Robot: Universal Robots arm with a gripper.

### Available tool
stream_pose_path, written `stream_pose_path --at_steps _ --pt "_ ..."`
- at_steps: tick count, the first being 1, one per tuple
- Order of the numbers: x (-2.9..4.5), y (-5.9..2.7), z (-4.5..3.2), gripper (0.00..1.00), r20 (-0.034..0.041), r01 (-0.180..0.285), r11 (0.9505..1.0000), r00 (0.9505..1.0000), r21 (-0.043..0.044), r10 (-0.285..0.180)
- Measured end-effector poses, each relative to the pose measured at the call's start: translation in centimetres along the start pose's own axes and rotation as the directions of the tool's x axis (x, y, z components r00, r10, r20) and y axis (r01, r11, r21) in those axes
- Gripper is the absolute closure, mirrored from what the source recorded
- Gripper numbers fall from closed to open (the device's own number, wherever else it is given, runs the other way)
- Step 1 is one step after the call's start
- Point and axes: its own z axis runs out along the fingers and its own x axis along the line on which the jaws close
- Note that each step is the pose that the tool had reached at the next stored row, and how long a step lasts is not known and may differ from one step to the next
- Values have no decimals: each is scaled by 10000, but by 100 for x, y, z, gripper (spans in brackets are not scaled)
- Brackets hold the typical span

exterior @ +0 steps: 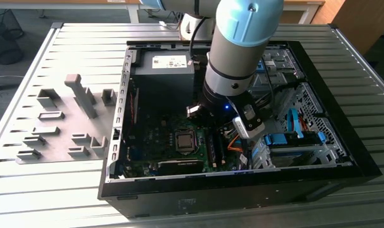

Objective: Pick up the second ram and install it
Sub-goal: 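Insert the second ram into the second slot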

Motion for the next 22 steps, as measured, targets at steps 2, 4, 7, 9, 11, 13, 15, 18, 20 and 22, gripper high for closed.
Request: stream_pose_path --at_steps 2,4,7,9,11,13,15,18,20,22 --pt "1 0 1 86 0 -1 10000 10000 0 1" --pt "1 0 1 86 0 -1 10000 10000 -1 1" --pt "0 0 2 86 0 -1 10000 10000 -1 1" --pt "0 0 3 86 1 -1 10000 10000 -2 1" --pt "0 0 3 86 0 -1 10000 10000 -2 1" --pt "0 0 3 86 1 -1 10000 10000 -2 1" --pt "0 0 3 86 1 -1 10000 10000 -2 1" --pt "1 -1 3 85 -1 -2 10000 10000 4 2" --pt "1 0 4 79 0 -1 10000 10000 -1 1" --pt "0 0 4 79 0 -1 10000 10000 -2 1"
